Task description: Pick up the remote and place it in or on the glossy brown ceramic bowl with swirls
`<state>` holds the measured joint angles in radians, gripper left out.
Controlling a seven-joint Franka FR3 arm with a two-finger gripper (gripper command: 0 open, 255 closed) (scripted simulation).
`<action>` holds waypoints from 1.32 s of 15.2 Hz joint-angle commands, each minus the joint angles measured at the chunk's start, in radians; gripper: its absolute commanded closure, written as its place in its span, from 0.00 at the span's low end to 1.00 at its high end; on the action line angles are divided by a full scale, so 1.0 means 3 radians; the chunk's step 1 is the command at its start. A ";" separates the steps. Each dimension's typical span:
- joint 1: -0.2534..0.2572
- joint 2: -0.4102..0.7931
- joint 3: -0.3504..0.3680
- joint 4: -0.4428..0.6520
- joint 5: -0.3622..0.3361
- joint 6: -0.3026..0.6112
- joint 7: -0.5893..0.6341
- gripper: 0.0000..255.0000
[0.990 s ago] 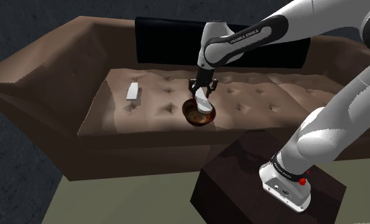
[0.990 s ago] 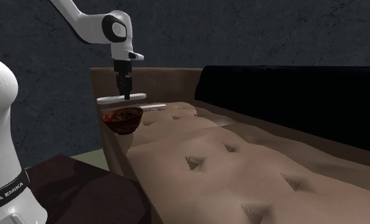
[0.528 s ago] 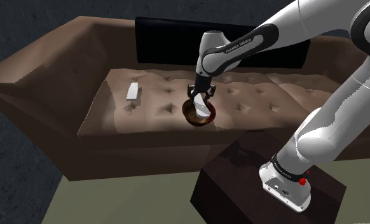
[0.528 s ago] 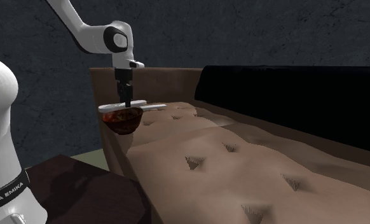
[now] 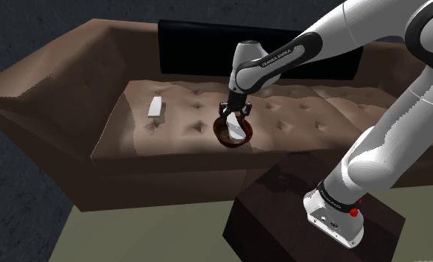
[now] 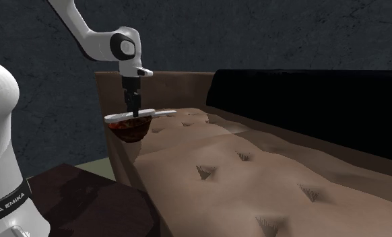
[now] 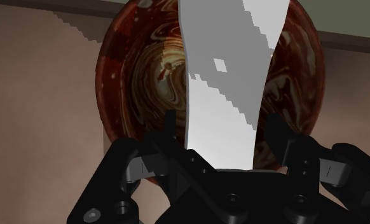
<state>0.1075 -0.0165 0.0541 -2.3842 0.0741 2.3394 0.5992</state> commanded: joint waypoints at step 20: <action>-0.0013 -0.0254 -0.0014 0.0186 -0.0012 -0.0440 0.0004 0.00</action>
